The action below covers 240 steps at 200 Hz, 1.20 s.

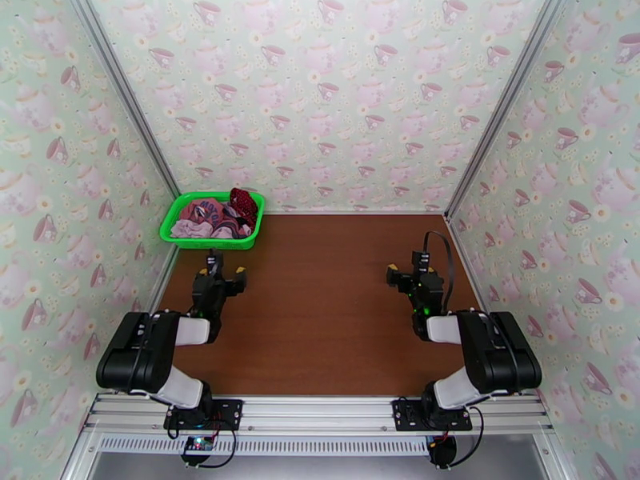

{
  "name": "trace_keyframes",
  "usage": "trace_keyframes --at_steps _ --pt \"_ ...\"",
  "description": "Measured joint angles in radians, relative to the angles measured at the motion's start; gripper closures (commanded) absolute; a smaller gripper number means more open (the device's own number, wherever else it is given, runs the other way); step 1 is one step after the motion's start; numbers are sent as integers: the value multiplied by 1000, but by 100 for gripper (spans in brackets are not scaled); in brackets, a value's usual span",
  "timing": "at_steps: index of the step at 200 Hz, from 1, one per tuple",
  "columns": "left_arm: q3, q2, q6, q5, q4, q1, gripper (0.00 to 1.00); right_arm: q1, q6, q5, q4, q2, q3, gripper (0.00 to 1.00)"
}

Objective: Fold and stack the mixed laundry pile

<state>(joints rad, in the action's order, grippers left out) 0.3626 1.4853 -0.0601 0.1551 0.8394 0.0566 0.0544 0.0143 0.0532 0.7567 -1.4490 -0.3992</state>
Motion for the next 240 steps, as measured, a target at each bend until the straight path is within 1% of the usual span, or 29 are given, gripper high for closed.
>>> trace_keyframes --at_steps 6,20,29,38,52,59,76,93,101,109,118,140,154,172,184,205,240 --pt "10 -49 2 40 -64 21 0 3 0 0 -72 50 -17 0" --pt "99 -188 35 124 -303 65 0 10 11 2 -269 168 -118 0" --pt "216 -256 79 165 -475 80 0 13 29 3 -396 214 -214 0" --pt "352 -291 119 196 -622 79 0 17 52 1 -523 240 -328 0" --pt "559 -302 182 220 -822 69 0 24 91 -12 -695 247 -489 0" --pt "654 -299 211 225 -918 63 0 32 107 -15 -755 246 -544 0" --pt "836 -274 268 208 -1124 33 1 70 149 -32 -911 242 -631 1" --pt "978 -207 303 148 -1285 -37 9 106 185 -50 -1028 226 -653 1" --pt "1045 -151 323 104 -1355 -84 14 121 201 -68 -1082 209 -656 2" --pt "1114 -86 328 52 -1415 -131 16 130 212 -84 -1120 192 -658 2" --pt "1186 -8 333 -1 -1462 -179 16 137 223 -96 -1157 169 -662 3" --pt "1324 175 334 -135 -1524 -254 17 151 240 -122 -1220 105 -689 6" --pt "1397 277 333 -202 -1546 -273 17 159 245 -135 -1242 71 -715 7" --pt "1503 399 329 -277 -1569 -274 19 169 250 -147 -1250 40 -746 7" --pt "1571 471 321 -309 -1574 -273 18 173 255 -151 -1249 24 -761 7" --pt "1679 583 309 -349 -1580 -271 13 182 263 -163 -1249 4 -769 5" --pt "1776 711 288 -372 -1575 -266 11 196 271 -167 -1250 -14 -774 3"
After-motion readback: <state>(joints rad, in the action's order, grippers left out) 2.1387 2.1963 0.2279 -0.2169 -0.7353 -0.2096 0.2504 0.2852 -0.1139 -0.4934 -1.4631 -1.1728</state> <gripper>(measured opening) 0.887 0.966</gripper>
